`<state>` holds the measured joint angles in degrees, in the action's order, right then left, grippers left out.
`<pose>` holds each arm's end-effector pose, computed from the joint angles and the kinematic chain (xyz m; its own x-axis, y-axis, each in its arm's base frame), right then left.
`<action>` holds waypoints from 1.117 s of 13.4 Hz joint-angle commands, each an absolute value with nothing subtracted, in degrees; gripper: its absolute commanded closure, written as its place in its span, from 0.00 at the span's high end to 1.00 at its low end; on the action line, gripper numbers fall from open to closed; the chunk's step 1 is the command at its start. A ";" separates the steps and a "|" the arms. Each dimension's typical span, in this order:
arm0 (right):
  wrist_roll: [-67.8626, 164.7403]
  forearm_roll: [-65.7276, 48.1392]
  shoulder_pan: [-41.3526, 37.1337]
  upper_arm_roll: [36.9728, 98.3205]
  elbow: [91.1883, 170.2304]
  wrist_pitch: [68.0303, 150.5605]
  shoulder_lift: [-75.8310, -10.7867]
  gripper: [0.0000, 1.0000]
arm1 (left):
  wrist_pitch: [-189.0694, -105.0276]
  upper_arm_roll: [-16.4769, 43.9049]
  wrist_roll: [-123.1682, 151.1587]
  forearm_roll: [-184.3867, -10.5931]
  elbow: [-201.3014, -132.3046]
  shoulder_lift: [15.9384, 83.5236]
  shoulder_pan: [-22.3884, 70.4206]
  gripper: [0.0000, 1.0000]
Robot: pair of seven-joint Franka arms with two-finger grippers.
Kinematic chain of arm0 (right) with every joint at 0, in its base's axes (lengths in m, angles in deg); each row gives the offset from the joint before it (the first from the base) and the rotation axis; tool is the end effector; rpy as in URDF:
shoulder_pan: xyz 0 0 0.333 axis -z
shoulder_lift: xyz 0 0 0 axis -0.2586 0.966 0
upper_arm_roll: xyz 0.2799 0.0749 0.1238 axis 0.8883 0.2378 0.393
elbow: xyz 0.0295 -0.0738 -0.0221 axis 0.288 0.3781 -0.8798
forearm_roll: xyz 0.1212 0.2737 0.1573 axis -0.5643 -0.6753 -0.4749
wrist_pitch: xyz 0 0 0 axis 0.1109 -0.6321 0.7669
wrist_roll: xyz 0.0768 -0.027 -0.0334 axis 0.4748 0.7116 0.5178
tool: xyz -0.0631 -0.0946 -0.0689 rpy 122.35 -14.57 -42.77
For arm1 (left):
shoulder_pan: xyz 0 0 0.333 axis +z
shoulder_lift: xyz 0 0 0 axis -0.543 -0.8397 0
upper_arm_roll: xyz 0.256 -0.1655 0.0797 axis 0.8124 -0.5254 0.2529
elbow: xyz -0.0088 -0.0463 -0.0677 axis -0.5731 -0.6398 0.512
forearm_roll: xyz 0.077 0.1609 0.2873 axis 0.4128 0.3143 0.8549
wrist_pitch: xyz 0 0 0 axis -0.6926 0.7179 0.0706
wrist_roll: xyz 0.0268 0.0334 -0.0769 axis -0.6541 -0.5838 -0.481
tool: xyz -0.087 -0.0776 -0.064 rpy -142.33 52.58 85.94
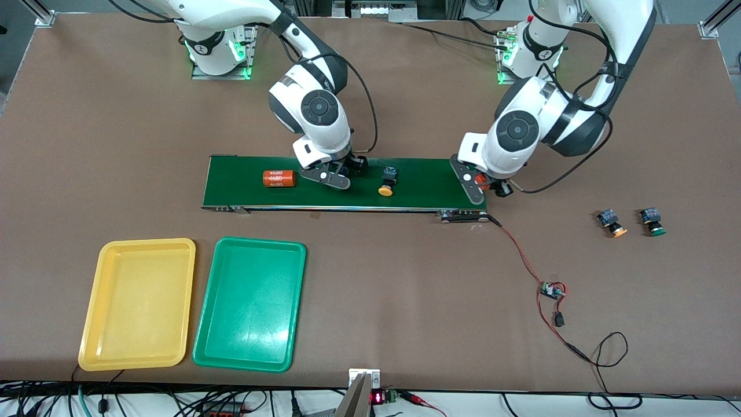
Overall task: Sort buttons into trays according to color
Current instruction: 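Carry the green button toward the green tray while the left gripper places the cylinder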
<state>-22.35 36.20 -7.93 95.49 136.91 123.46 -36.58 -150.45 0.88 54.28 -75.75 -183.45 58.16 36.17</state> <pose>0.4359 0.4078 0.2679 0.9480 -0.3008 -0.1036 -0.3014 -0.9534 0.0107 0.4750 -0.2238 0.3155 0.3520 -0.9231 -0.1551 -0.9261 -0.3675 0.0852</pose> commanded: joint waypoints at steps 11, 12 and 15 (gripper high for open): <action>-6.45 35.35 -6.90 87.52 127.33 107.87 -41.10 0.05 | -157.50 1.54 60.00 -76.63 -183.28 53.55 32.45 1.00; -4.16 35.43 -6.55 86.55 125.83 106.63 -41.80 0.05 | -157.42 1.89 59.82 -76.63 -182.93 54.43 32.80 1.00; 9.60 35.70 -4.27 82.17 123.89 106.61 -43.13 0.05 | -154.09 3.38 58.25 -76.90 -182.75 58.38 34.47 1.00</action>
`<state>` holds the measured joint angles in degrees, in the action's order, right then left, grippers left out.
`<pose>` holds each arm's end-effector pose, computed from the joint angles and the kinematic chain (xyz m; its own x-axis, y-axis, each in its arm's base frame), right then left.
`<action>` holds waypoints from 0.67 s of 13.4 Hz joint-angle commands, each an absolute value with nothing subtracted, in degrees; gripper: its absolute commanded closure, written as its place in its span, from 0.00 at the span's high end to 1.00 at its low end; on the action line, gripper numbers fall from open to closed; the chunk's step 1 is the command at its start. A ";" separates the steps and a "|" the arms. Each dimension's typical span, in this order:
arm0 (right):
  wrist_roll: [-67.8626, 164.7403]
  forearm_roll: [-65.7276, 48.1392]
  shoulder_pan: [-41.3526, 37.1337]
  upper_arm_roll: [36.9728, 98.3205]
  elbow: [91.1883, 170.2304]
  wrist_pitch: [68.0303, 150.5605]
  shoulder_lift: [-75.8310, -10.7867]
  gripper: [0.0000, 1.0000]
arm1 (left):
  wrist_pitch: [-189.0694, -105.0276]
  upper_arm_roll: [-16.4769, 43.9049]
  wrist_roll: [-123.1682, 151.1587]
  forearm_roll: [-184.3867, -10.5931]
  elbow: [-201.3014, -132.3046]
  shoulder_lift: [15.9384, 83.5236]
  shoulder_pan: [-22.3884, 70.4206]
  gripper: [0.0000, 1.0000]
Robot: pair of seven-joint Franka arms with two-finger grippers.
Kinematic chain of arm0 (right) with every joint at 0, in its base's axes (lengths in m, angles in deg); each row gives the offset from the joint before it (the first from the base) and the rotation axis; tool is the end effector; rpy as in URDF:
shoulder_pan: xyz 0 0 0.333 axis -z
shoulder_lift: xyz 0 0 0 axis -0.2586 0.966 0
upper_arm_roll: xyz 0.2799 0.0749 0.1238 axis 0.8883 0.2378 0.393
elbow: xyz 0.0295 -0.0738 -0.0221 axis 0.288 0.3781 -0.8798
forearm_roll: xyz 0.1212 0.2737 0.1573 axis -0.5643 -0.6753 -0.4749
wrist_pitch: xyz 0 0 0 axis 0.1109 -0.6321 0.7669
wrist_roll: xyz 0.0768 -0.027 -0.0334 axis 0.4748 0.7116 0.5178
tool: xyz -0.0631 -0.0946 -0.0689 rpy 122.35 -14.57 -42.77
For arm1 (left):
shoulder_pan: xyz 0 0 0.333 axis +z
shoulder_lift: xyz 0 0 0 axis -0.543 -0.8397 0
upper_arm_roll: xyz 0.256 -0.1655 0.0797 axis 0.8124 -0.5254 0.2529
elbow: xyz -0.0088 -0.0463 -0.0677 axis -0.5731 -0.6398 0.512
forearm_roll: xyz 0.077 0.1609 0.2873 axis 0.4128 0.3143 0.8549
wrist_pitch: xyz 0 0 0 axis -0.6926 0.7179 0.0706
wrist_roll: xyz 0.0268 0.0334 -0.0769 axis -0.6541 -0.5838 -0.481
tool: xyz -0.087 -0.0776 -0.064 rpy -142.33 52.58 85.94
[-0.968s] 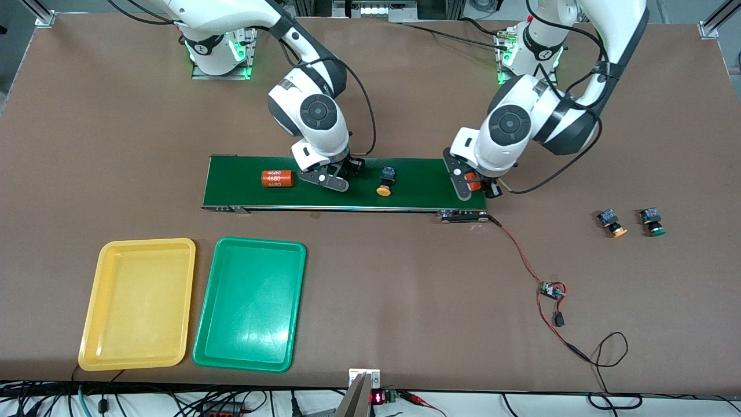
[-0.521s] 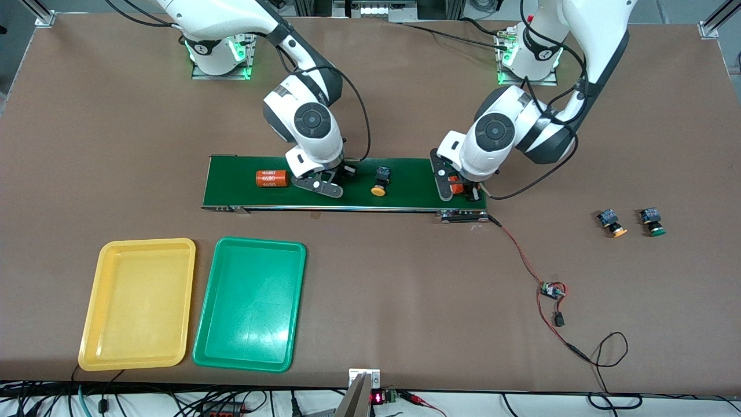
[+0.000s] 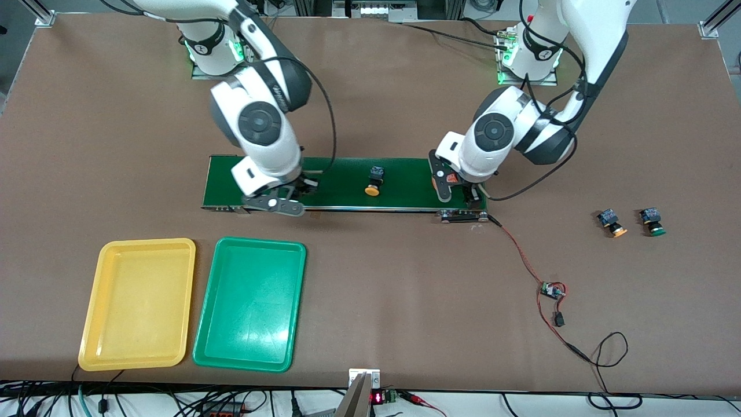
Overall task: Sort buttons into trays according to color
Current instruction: 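Carry the green button toward the green tray while the left gripper places the cylinder, then lower the green button into the green tray and open the right gripper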
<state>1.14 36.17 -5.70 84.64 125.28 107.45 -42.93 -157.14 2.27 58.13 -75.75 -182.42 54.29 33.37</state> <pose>0.5310 0.3041 0.3765 0.9914 -0.1302 -0.0124 -0.1290 -0.9891 0.0705 0.4860 -0.2474 0.2961 0.2719 -0.9598 -0.0699 -0.9580 -0.2769 0.0750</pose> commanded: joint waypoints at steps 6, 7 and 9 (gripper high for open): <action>25.90 35.26 0.83 76.26 118.45 107.93 -39.19 0.05 | -153.64 16.72 47.98 -77.68 -180.82 59.27 34.82 1.00; 26.44 35.26 1.19 76.09 117.30 108.02 -37.96 0.05 | -153.64 19.62 46.13 -78.47 -180.56 59.36 34.82 1.00; 28.45 35.26 1.89 75.12 116.15 112.03 -35.23 0.06 | -153.72 25.59 45.06 -78.92 -180.56 58.92 34.91 1.00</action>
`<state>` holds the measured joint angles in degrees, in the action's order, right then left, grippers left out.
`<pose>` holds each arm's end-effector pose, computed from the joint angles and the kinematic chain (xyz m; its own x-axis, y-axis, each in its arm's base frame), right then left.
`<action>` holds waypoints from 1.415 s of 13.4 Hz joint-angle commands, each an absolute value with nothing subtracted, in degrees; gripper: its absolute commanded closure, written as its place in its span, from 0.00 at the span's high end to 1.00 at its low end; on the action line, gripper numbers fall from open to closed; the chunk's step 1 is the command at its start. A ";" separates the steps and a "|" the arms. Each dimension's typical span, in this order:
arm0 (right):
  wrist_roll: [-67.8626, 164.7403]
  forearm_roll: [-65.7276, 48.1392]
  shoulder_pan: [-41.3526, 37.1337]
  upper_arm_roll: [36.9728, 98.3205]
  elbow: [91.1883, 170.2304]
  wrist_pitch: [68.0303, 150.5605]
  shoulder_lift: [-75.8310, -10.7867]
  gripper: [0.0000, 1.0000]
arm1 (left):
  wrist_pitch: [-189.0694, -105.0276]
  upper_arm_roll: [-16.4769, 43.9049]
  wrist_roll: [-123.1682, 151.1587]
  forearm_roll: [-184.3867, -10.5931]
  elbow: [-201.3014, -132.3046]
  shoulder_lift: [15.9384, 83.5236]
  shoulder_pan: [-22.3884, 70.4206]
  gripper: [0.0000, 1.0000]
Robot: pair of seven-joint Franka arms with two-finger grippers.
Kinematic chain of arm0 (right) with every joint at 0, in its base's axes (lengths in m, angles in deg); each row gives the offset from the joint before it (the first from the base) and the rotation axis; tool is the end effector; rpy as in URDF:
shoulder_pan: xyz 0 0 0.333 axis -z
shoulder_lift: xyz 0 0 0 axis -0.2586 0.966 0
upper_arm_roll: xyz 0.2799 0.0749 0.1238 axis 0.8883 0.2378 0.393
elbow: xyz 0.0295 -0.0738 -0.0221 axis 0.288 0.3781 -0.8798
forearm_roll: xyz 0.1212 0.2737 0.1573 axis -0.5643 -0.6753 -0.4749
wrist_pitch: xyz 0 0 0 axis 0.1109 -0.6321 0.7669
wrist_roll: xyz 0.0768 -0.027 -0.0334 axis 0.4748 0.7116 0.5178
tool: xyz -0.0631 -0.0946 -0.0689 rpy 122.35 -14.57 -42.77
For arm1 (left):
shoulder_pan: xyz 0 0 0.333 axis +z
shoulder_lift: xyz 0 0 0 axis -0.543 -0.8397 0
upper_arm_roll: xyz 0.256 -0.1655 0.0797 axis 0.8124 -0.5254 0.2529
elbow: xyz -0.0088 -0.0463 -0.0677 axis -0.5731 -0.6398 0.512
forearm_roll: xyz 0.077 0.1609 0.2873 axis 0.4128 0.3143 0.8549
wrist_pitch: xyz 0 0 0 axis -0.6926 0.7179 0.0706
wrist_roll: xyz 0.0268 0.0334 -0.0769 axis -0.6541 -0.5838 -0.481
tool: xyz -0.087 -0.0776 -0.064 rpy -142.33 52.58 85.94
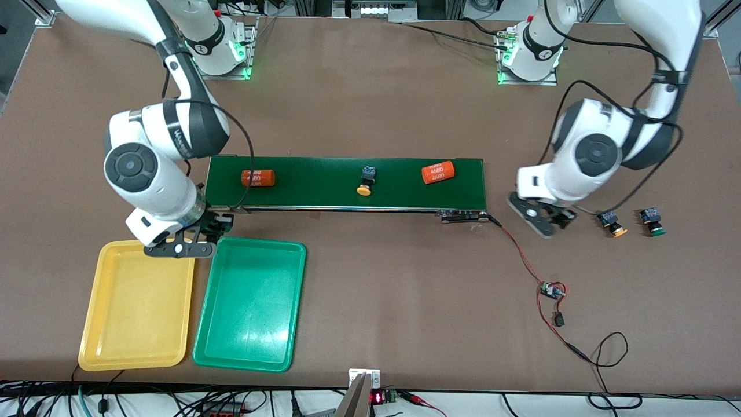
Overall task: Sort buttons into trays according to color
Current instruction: 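Lower the green button into the green tray and open the right gripper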
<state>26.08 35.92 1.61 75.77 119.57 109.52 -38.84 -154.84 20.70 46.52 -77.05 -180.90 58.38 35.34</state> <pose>0.6196 0.1623 0.3725 0.9991 0.0323 0.0271 0.0295 -0.9949 0.0967 0.5441 -0.0684 0.3214 0.7438 -0.6553 -0.1315 -0.6646 -0.7460 -0.0416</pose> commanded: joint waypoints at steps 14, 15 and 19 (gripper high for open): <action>28.55 35.43 1.10 72.66 113.34 129.72 -21.34 0.07 | -163.72 41.44 9.02 -83.05 -181.52 49.34 35.44 1.00; 28.55 35.43 0.93 72.66 113.34 130.51 -20.81 0.08 | -165.31 42.23 9.54 -82.79 -181.52 48.81 35.44 1.00; 28.03 35.35 0.66 72.66 113.51 131.31 -19.49 0.55 | -170.25 43.64 9.81 -82.52 -181.88 46.44 35.53 1.00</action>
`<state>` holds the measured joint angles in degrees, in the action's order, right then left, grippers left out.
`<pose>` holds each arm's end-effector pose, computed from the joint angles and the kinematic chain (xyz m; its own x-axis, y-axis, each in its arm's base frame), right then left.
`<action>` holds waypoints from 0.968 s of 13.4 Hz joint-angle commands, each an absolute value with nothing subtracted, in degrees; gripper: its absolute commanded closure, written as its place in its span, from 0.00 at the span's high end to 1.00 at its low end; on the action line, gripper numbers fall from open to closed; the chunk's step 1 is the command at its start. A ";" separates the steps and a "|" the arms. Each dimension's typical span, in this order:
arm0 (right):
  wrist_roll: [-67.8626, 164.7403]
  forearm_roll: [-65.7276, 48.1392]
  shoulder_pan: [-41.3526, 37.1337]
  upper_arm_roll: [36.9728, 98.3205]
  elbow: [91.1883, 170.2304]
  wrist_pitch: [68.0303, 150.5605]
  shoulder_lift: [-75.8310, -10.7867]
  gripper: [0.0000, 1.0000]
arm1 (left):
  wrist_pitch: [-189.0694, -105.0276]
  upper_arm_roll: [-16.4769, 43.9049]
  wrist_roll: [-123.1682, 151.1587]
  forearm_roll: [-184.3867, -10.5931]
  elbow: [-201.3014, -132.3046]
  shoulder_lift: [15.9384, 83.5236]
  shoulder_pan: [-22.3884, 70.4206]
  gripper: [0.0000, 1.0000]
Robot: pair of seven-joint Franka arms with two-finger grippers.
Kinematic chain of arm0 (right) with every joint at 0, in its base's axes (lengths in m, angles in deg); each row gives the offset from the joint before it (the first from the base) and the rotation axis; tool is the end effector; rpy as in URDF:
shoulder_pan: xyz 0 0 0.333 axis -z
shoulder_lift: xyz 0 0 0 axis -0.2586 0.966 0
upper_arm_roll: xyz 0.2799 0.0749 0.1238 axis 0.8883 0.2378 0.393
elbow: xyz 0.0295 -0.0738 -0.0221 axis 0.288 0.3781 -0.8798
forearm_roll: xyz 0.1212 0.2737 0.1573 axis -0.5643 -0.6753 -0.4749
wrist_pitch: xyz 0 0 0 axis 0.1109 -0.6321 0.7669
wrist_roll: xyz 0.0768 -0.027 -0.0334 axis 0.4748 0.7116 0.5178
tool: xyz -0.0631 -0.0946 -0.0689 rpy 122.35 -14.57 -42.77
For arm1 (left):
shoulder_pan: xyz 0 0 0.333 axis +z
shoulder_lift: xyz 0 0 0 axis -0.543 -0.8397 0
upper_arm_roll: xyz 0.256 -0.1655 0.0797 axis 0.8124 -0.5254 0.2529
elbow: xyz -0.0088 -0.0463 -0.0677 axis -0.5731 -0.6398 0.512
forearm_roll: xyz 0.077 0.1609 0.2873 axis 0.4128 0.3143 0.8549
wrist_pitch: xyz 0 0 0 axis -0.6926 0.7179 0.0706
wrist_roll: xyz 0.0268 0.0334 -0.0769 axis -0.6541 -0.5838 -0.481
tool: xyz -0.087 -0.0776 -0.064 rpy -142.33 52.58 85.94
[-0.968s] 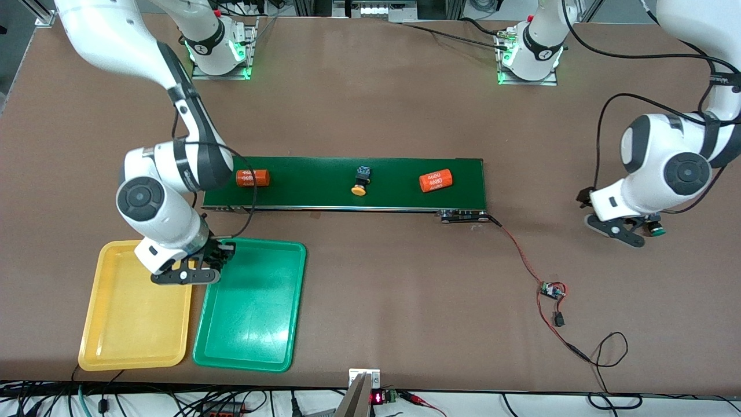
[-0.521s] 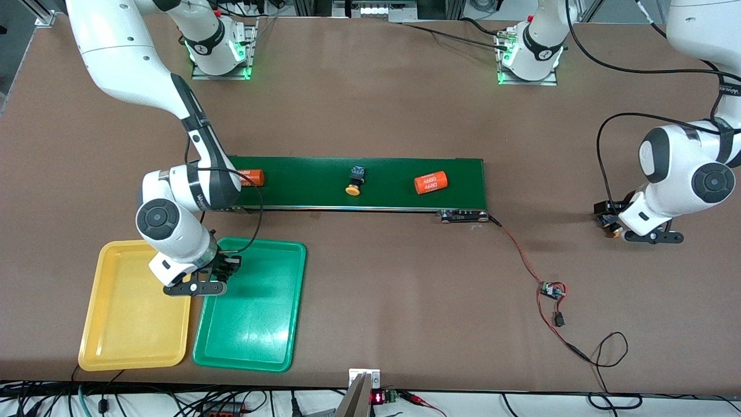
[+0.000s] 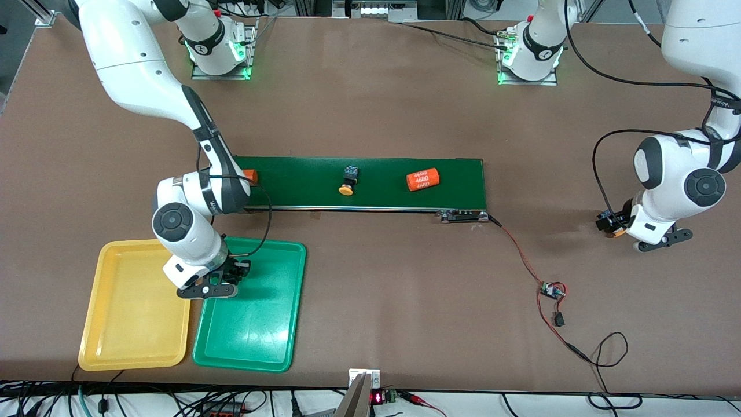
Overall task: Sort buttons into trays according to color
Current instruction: 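Lower the green button into the green tray and open the right gripper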
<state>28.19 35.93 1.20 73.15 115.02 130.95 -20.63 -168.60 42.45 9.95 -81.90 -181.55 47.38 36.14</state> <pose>0.6765 0.1630 0.2277 0.9857 0.0732 0.1518 0.0636 -0.9957 0.0667 0.5505 0.1342 0.2299 0.9487 0.3136 -0.0402 0.3032 -0.9384 -0.1655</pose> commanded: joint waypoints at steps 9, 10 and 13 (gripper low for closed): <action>25.75 35.08 0.05 72.66 119.29 130.00 -26.32 0.81 | -169.63 43.55 7.62 -83.14 -181.70 43.54 35.53 0.33; 24.35 35.00 0.05 72.66 121.23 129.21 -28.43 0.83 | -169.54 43.47 7.53 -83.22 -181.61 43.71 35.53 0.30; 19.07 35.00 -0.04 73.09 127.20 125.34 -35.28 1.00 | -165.43 42.59 7.79 -83.05 -181.35 45.73 35.00 0.23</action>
